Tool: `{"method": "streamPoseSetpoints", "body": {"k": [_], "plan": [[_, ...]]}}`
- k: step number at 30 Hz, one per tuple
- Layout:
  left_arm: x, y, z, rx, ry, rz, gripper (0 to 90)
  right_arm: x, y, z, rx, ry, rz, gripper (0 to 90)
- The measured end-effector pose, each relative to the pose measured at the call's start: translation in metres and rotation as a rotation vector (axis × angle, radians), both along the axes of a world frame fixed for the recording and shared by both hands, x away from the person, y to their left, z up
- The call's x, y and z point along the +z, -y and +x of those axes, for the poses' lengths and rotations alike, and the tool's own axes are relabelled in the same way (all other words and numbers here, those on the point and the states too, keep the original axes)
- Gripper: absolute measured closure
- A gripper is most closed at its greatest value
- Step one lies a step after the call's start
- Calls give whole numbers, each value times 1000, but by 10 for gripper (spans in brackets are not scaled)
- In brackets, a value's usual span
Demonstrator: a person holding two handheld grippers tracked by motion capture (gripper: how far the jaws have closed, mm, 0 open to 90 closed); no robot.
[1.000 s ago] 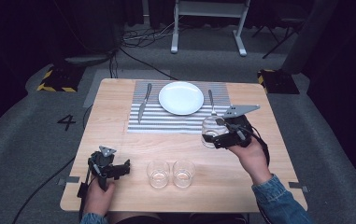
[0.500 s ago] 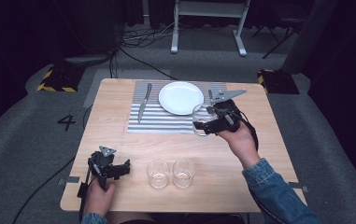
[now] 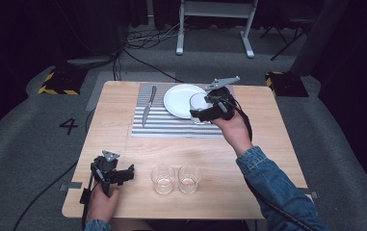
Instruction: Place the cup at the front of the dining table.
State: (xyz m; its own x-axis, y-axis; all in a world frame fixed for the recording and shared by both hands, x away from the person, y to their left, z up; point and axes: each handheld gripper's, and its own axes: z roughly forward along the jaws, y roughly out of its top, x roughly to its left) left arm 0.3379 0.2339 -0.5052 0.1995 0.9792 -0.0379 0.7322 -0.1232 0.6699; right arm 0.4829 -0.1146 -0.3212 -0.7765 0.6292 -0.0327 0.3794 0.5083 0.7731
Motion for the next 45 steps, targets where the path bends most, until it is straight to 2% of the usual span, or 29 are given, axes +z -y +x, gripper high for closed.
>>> {"method": "streamPoseSetpoints", "body": {"k": [3, 7, 11, 14, 20, 23, 27, 28, 30, 31, 35, 39, 45], "plan": [[0, 0, 0, 1, 1, 0, 35, 2, -9, 7, -3, -17, 1, 190], [0, 0, 0, 2, 0, -2, 36, 3, -25, 13, 12, 7, -24, 191], [0, 0, 0, 2, 1, -1, 37, -1, -36, 18, 20, 11, -37, 191], [0, 0, 0, 3, 1, -1, 37, -8, -52, 23, 8, 23, -44, 191], [0, 0, 0, 2, 0, 1, 37, -15, -70, 36, 1, 11, -44, 191], [0, 0, 0, 2, 0, 0, 37, -22, -85, 49, -8, -9, -49, 191], [0, 0, 0, 2, 0, 0, 37, -28, -93, 57, -8, -20, -46, 191], [0, 0, 0, 2, 0, 0, 37, -34, -99, 62, -17, -40, -38, 191], [0, 0, 0, 1, 0, 1, 37, -36, -101, 63, -16, -45, -39, 191], [0, 0, 0, 2, 0, 0, 37, -42, -107, 68, -14, -52, -37, 191], [0, 0, 0, 3, 0, 0, 37, -52, -117, 72, -13, -37, -68, 190], [0, 0, 0, 1, 0, 0, 37, -60, -122, 78, 0, -50, -102, 191], [0, 0, 0, 2, 0, 0, 37, -76, -127, 87, -12, -83, -84, 191]]}}
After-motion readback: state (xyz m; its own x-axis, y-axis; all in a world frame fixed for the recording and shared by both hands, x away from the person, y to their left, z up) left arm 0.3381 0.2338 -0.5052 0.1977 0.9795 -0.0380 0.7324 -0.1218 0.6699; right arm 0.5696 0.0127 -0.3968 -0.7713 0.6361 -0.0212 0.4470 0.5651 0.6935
